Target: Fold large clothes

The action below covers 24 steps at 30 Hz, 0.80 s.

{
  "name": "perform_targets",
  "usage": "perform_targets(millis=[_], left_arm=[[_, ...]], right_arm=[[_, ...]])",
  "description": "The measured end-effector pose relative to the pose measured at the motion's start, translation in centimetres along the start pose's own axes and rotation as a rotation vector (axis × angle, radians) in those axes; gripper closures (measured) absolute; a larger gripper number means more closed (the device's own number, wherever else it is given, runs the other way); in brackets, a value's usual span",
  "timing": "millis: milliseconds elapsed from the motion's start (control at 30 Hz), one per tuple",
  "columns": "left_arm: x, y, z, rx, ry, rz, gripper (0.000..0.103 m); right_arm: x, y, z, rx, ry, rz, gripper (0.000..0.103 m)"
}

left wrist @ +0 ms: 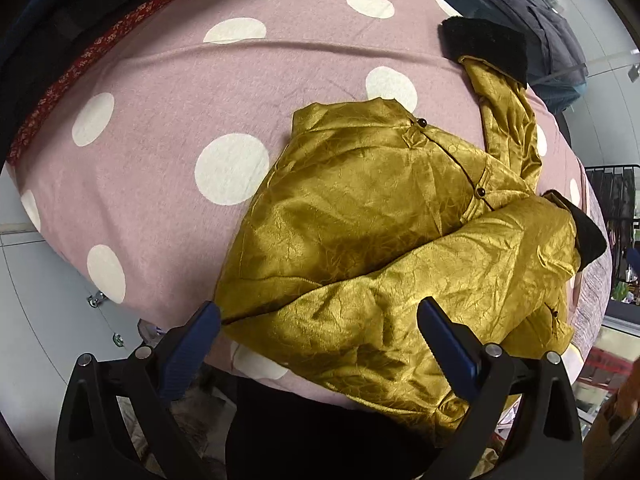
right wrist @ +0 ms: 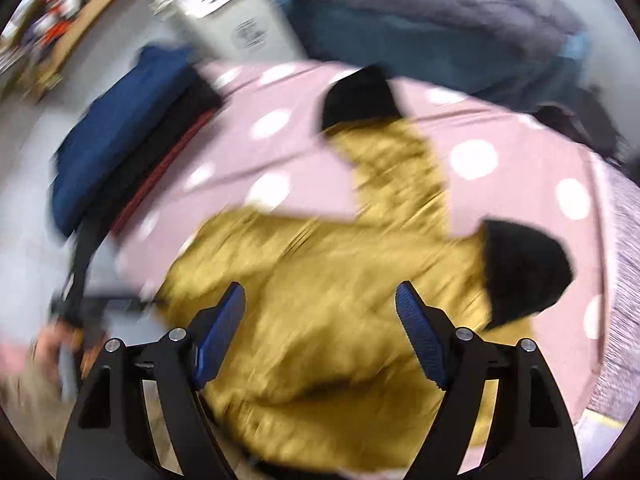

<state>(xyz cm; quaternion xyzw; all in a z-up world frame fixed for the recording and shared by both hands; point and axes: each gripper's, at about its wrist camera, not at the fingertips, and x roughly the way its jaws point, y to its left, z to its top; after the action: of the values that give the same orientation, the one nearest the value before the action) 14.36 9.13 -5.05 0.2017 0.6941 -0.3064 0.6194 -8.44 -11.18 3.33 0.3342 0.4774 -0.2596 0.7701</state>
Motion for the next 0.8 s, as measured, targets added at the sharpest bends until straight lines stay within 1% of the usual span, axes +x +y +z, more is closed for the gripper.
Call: perform_targets(millis=[33,100,167,233,300,400,433,500,567,600,633,667,700,733,767,800], left_arm=[[0.2,0.1,0.1,-0.002,0.007,0.003,0.006],[0.8,0.4,0.3,-0.012,0.026,0.004,0.006],[1.5,1.1,0.2,-0.03,0.051,0.011,0.006],[2.3,2.2,-0.3,-0.061,0.081,0.019,0.006],[3.1,3.5,-1.0,-0.102,0.115,0.011,0.006],[4.7,5.2,-1.8,-0.173,0.172,-0.026,0.006],[5.1,5.5,-1.8,-0.186,0.188,-0.036,0.006],[5.9,5.5,-1.8,-0.193,0.208,-0.073,0.006],[6.8,5.1,-1.5,-0.193,0.23,-0.112,0.006],[7.2,4.7,-1.4,-0.188,0.239,-0.151,0.006],[7.6,4.3,-1.3,-0.186,0.242,-0.204,0.007],[7.9,4.1,-1.2,-0.188,0.245,-0.228,0.007],[8.4,3.8,-1.1,-0.193,0.255,-0.269,0.007],[8.7,3.8,-1.0,-0.197,0.263,-0.286,0.009],[9.2,3.6,-0.9,-0.203,0.278,-0.299,0.011],[9.3,3.5,-0.8,-0.201,0.282,-0.299,0.023]], right_arm=[[0.9,-0.8,1.3,0.041,-0.017,-0.028,0.026],[2.8,-2.6,3.5,0.114,0.005,-0.054,0.026],[5.3,-3.6,5.0,0.171,0.048,-0.032,0.026],[8.2,-3.5,6.4,0.193,0.105,0.01,0.026],[10.9,-1.9,7.3,0.146,0.158,0.018,0.026],[15.6,1.6,7.8,-0.017,0.26,0.033,0.026],[17.7,3.5,7.5,-0.091,0.311,0.021,0.026],[21.4,5.6,6.9,-0.19,0.394,-0.003,0.026],[25.1,6.4,5.8,-0.207,0.471,-0.061,0.026],[26.3,6.7,5.2,-0.196,0.497,-0.057,0.026],[27.3,7.2,4.3,-0.197,0.527,-0.034,0.026],[27.8,7.7,3.6,-0.217,0.54,-0.024,0.033],[27.9,8.4,2.9,-0.258,0.525,-0.031,0.043],[27.6,8.7,2.5,-0.284,0.498,-0.033,0.053],[27.2,8.8,2.2,-0.296,0.476,-0.024,0.08],[26.7,8.6,2.1,-0.29,0.458,-0.027,0.089]])
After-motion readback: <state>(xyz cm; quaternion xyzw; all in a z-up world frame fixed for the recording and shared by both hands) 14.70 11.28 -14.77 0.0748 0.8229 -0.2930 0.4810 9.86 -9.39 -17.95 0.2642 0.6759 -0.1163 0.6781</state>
